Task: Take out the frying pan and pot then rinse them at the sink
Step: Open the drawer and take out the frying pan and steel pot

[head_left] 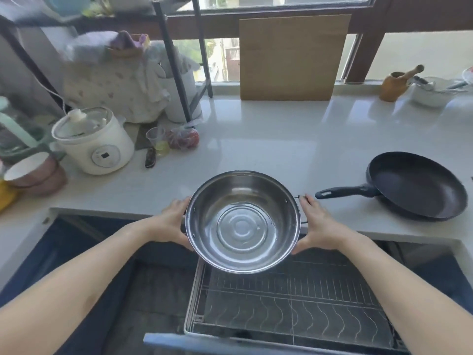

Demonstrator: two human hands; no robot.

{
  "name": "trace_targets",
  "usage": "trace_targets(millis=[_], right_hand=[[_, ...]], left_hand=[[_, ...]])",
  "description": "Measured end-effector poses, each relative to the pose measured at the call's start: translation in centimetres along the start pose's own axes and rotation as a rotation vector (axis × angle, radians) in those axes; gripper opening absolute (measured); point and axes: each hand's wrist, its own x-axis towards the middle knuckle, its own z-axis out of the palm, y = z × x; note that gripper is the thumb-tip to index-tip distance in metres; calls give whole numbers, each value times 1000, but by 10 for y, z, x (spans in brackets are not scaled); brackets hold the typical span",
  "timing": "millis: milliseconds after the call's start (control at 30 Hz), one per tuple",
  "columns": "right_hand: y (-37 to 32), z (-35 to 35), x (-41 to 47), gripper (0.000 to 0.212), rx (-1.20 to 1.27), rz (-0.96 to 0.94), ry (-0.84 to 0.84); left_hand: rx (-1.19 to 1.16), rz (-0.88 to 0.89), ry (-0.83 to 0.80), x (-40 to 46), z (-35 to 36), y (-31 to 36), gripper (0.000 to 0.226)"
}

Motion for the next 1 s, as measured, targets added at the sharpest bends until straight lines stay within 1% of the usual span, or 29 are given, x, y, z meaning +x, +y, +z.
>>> trace_targets(millis=[67,267,333,600,667,733,900,967,1000], right_hand=[[-3,-6,27,151,-9,34,6],[-12,-26,86,143,-56,45,15],[-12,-32,101,144,-67,60,16],[-7,-42,128,144,-61,77,22],[-4,-42,126,144,-58,51,32],[-2,-40,117,141,-67,4,85],[9,-20,62,129,1,-116,282],[16,-4,26,123,30,-125,295],[21,6,7,121,67,-109,285]], left_hand=[[24,-15,1,27,-12,-15,119],[57,-11,-5,93,-35,-32,124],[68,-11,2,110,-40,-37,125],[54,-28,-16,138,-51,-45,134],[52,-59,-8,138,-51,-48,139],[66,-81,30,135,-51,-52,142],[-15,-71,239,83,-37,-45,128],[-94,-43,319,46,-21,-34,124],[-144,-28,330,27,-9,-27,121]])
